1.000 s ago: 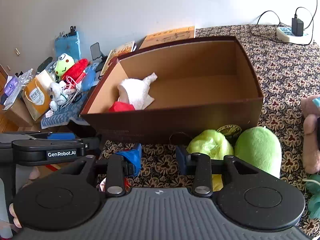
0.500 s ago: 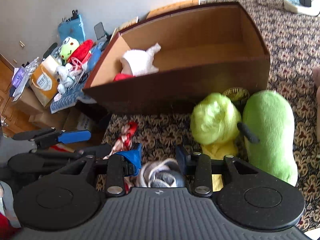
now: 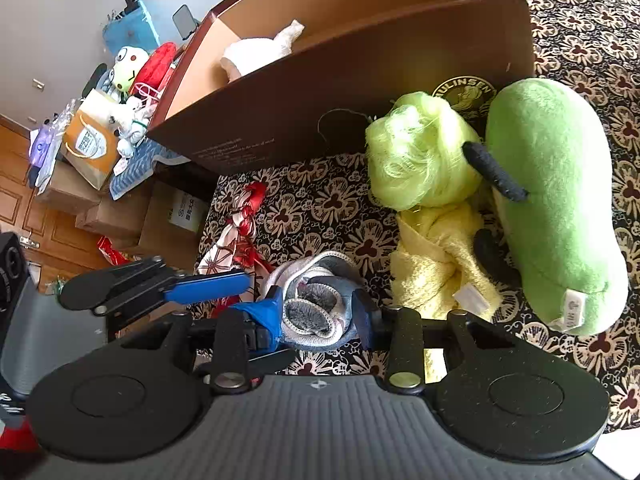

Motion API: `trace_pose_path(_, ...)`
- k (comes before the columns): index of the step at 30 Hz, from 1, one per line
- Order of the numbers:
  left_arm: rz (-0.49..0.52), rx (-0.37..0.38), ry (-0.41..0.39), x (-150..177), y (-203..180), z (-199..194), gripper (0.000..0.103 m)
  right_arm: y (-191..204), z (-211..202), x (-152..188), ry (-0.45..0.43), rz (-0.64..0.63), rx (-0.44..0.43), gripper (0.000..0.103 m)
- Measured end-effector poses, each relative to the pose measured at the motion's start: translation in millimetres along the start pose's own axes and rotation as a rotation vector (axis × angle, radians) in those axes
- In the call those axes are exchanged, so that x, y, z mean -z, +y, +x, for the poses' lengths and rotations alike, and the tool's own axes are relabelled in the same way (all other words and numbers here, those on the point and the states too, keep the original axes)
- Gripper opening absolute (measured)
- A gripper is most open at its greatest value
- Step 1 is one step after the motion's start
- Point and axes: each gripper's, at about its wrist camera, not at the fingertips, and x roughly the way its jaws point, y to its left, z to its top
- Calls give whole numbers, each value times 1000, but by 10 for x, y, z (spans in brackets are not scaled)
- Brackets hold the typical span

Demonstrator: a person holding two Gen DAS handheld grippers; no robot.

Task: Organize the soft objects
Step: 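Grasp the grey-white sock bundle with the right gripper and lift it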

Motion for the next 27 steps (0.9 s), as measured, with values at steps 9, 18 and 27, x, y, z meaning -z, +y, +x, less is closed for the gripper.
trace_pose_path(9,-39,-1,21,-4,52,227,67,-45,125,-3,28,0,-14,25)
trace_pose_path(18,-44,13,18,-36,33,200,57,-115,92,-37,43,4,-52,20)
trace_pose_path(27,-10,26,-80,-259,-20,-197,55,18,-215,-85,-29,-68,-79,19)
